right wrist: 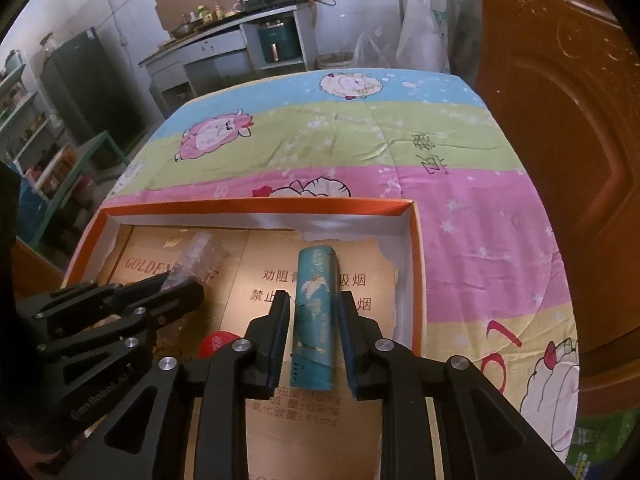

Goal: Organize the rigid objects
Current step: 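Carry the bottle and teal tube into the box lid and release them, then withdraw both tools from the box toward the remaining items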

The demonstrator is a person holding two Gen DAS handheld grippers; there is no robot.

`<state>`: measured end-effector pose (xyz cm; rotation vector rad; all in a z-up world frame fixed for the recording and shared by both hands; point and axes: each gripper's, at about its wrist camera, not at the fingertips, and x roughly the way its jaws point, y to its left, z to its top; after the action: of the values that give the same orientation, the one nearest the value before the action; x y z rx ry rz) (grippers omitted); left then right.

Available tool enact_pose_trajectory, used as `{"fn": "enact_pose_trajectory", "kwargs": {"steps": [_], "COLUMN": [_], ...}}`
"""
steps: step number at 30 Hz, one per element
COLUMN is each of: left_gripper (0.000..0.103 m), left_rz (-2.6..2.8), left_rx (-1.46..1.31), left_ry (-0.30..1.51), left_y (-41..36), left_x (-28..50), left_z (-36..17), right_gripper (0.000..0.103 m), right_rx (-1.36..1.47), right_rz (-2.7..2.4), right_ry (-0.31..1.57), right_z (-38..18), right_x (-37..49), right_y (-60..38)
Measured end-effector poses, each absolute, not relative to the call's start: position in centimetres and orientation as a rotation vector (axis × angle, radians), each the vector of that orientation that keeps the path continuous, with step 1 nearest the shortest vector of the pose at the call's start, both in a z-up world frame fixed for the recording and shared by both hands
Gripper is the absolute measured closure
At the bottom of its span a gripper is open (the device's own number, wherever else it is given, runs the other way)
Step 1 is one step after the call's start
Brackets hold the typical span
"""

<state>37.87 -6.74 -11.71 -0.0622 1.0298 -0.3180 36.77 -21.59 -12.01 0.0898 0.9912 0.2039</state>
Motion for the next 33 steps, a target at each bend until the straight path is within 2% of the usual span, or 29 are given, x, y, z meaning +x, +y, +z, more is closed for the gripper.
{"fn": "enact_pose_trajectory", "kwargs": {"steps": [2,4,11,13,15,16,33], "left_gripper": [0.08,0.077,0.074,0.062,0.053,0.053,0.052], "left_rz": [-0.321,-0.32,-0.323,-0.318,-0.309,-0.304,-0.299], "left_rx": [-0.067,-0.062,-0.048,-0.039,-0.029,-0.023,0.011], "left_ry": [1.027,1.01,0.964,0.946,0.921,0.91,0.831], "left_y": [-6.6,-6.6,-6.3,-6.0,-5.6,-5.4,-2.9], "left_x": [37.8,37.6,36.4,35.8,34.9,34.5,26.1], "left_z": [-11.6,-11.3,-9.5,-8.8,-8.0,-7.6,-4.2], "right_gripper": [0.06,0.057,0.057,0.057,0.057,0.057,0.057], "right_rx": [0.092,0.096,0.094,0.096,0.097,0.1,0.111], "right_rz": [0.2,0.197,0.184,0.183,0.182,0.183,0.171], "right_ry": [0.989,0.976,0.937,0.934,0.93,0.927,0.909], "right_z": [-12.0,-11.8,-10.4,-10.1,-9.7,-9.5,-7.1], "right_x": [36.7,36.5,35.7,35.4,35.0,34.8,26.9], "right_y": [-21.6,-21.8,-22.1,-22.1,-22.2,-22.2,-22.4]}}
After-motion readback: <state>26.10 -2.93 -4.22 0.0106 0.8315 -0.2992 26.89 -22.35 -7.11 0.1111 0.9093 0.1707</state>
